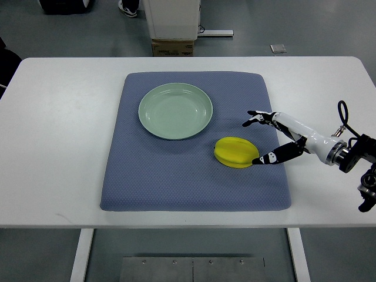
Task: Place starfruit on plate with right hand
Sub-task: 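Reach the open right hand down toward the yellow starfruit, then close the right hand fingers around the yellow starfruit and lift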
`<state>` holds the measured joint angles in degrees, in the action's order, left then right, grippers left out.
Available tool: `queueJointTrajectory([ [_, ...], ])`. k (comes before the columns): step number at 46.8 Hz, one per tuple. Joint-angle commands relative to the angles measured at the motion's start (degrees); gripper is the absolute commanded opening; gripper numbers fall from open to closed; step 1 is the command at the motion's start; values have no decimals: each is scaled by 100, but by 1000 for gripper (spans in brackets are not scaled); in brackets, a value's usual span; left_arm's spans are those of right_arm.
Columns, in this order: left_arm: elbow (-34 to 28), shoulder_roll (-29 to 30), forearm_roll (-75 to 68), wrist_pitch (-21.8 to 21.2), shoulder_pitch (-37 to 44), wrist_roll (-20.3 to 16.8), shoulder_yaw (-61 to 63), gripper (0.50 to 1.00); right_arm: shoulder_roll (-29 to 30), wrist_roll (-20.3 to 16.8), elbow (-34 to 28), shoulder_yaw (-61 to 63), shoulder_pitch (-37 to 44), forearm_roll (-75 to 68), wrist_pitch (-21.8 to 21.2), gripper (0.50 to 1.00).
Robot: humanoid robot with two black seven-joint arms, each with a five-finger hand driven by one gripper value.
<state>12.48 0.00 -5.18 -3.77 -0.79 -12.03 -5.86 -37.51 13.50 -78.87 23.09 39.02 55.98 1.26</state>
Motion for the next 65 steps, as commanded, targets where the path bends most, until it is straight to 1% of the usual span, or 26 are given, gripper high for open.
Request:
queueJointTrajectory([
  [1, 0, 0, 0, 0, 0, -1, 6, 1000, 85, -23, 20, -15, 1, 19, 23, 989],
  [8, 9, 0, 0, 0, 0, -1, -3, 1000, 279, -119, 117, -15, 1, 36, 41, 989],
  [15, 0, 0, 0, 0, 0, -1, 6, 1000, 472, -119, 328, -50, 1, 71, 50, 989],
  [24, 0, 0, 0, 0, 0, -1, -3, 1000, 595, -119, 425, -103, -8, 115, 58, 981],
  [29, 9, 0, 0, 0, 0, -1, -3, 1000, 648, -119, 512, -165, -8, 159, 85, 968],
  [34, 0, 0, 0, 0, 0, -1, 6, 1000, 674, -119, 548, -191, -17, 186, 111, 945],
  [40, 0, 0, 0, 0, 0, -1, -3, 1000, 674, -111, 548, -191, -43, 186, 111, 906],
  [46, 0, 0, 0, 0, 0, -1, -3, 1000, 674, -111, 592, -182, -43, 186, 111, 845],
  [49, 0, 0, 0, 0, 0, -1, -3, 1000, 674, -111, 592, -182, -43, 186, 111, 801],
  [62, 0, 0, 0, 0, 0, -1, -3, 1000, 674, -102, 662, -174, -43, 186, 111, 688],
  [65, 0, 0, 0, 0, 0, -1, -3, 1000, 692, -102, 723, -174, -43, 186, 111, 646],
])
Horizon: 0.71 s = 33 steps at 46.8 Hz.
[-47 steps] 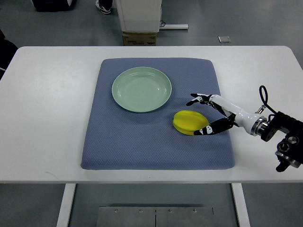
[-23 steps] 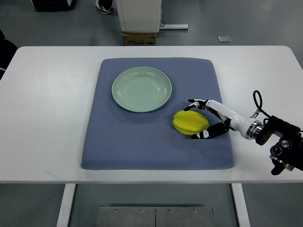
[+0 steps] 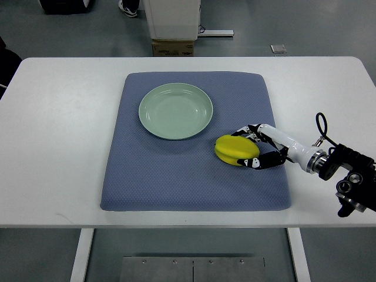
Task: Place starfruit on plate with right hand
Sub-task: 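Close the right hand fingers around the yellow starfruit and lift, then carry the starfruit with the right hand over the green plate and lower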
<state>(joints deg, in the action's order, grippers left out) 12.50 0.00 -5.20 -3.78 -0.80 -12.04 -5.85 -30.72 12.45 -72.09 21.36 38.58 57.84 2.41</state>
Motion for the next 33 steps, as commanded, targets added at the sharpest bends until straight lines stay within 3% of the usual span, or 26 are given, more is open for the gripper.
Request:
queueJointTrajectory([
  [1, -2, 0, 1, 0, 1, 0, -4, 1000, 13, 3, 64, -1, 0, -9, -3, 634],
  [11, -2, 0, 1, 0, 1, 0, 5, 1000, -4, -15, 81, 52, 62, -35, 6, 500],
  [33, -2, 0, 1, 0, 1, 0, 5, 1000, 189, -375, 257, 272, 800, -387, 6, 500],
])
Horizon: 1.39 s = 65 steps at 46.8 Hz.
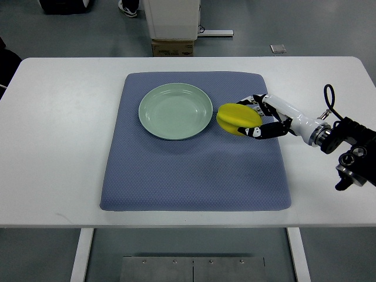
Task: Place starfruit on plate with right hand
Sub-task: 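Carry the starfruit with the right hand over the green plate and lower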
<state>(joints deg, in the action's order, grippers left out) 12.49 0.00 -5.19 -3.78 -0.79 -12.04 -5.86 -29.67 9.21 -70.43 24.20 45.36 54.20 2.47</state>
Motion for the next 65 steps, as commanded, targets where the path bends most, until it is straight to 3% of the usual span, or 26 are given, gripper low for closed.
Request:
queueJointTrajectory([
  [1, 0, 0, 1, 0, 0, 0, 6, 1000, 127, -60, 143, -12, 157, -23, -1, 500],
  [51, 0, 0, 1, 0, 0, 0, 5, 1000, 2957, -482, 2569, -1119, 2126, -331, 34, 500],
  [65, 0, 0, 1, 0, 0, 0, 5, 1000, 2967, -701, 3123, -1593, 2231, -322, 201, 500],
])
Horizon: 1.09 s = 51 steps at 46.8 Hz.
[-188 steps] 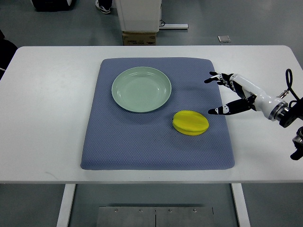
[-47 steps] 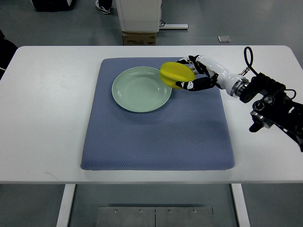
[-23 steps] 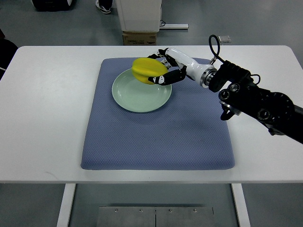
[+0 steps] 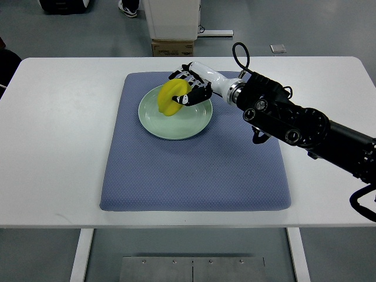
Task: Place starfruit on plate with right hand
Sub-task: 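Carry the starfruit with the right hand over the green plate and lower, then open the right hand to release the starfruit onto the plate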
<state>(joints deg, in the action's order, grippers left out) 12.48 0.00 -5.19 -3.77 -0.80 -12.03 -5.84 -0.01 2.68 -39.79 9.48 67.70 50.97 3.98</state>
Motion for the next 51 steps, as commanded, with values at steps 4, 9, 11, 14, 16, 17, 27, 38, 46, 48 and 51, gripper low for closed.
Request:
queueJointTrajectory([
  [4, 0, 0, 0, -1, 1, -1, -5, 1000, 1, -57, 103, -244, -28, 1, 85, 500],
  [9, 0, 0, 0, -1, 1, -1, 4, 1000, 1, -57, 200, -315, -72, 1, 103, 500],
  [11, 0, 0, 0, 8, 1, -1, -5, 1000, 1, -49, 200, -367, -73, 1, 103, 500],
  [14, 0, 0, 0, -1, 1, -1, 4, 1000, 1, -40, 200, -455, -81, 1, 120, 500],
  [16, 0, 0, 0, -1, 1, -1, -5, 1000, 1, -40, 191, -508, -90, 1, 173, 500],
  [17, 0, 0, 0, -1, 1, -1, 4, 1000, 1, -31, 191, -534, -90, 1, 208, 500],
  [27, 0, 0, 0, -1, 1, -1, -5, 1000, 1, -31, 182, -579, -231, 1, 270, 683],
  [38, 0, 0, 0, -1, 1, -1, -5, 1000, 1, 4, 147, -561, -310, -43, 305, 991],
  [46, 0, 0, 0, -1, 1, -1, 4, 1000, 1, 4, 112, -552, -284, -78, 305, 998],
  [48, 0, 0, 0, -1, 1, -1, -5, 1000, 1, 4, 112, -543, -266, -78, 305, 998],
  [51, 0, 0, 0, -1, 1, -1, -5, 1000, 1, -5, 112, -526, -248, -87, 305, 998],
])
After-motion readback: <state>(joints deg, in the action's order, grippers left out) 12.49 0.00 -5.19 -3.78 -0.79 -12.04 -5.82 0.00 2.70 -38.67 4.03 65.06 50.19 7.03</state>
